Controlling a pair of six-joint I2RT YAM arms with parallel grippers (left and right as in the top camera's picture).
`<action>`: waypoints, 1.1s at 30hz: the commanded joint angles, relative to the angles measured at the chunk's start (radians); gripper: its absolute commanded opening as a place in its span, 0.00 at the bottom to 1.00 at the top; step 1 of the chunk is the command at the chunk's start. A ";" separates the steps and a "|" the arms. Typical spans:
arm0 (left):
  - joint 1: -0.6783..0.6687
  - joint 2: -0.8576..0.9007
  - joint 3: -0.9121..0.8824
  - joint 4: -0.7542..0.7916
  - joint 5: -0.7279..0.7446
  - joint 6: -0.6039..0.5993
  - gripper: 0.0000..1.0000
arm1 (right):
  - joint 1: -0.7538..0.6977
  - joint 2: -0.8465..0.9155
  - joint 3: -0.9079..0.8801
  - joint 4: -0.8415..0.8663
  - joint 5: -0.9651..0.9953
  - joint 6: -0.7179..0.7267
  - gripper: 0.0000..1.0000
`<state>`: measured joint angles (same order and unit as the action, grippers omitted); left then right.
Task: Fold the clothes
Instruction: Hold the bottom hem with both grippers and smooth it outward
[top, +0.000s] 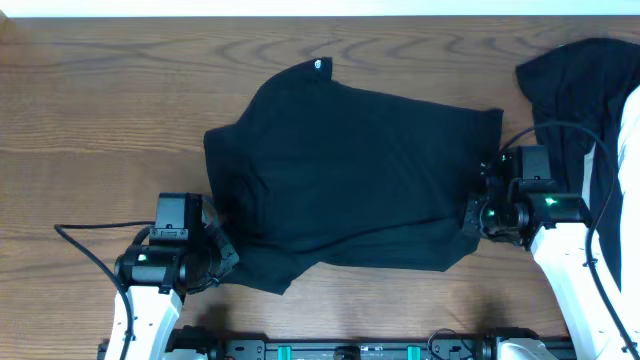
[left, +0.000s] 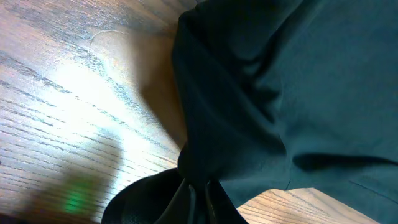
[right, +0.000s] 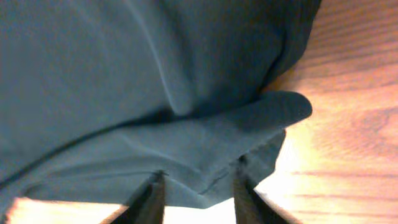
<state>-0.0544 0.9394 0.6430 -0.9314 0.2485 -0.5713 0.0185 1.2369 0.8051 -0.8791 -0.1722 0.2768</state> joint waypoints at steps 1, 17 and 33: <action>-0.001 -0.006 0.026 -0.003 0.001 0.018 0.07 | 0.007 0.024 -0.009 -0.008 0.011 -0.019 0.50; -0.001 -0.006 0.026 -0.003 0.001 0.044 0.11 | 0.021 0.235 -0.074 0.063 -0.117 -0.013 0.24; -0.001 -0.006 0.026 -0.003 0.001 0.044 0.12 | 0.039 0.233 -0.068 0.021 -0.085 -0.084 0.04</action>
<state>-0.0544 0.9394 0.6434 -0.9314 0.2485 -0.5442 0.0483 1.4681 0.7349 -0.8452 -0.3111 0.1749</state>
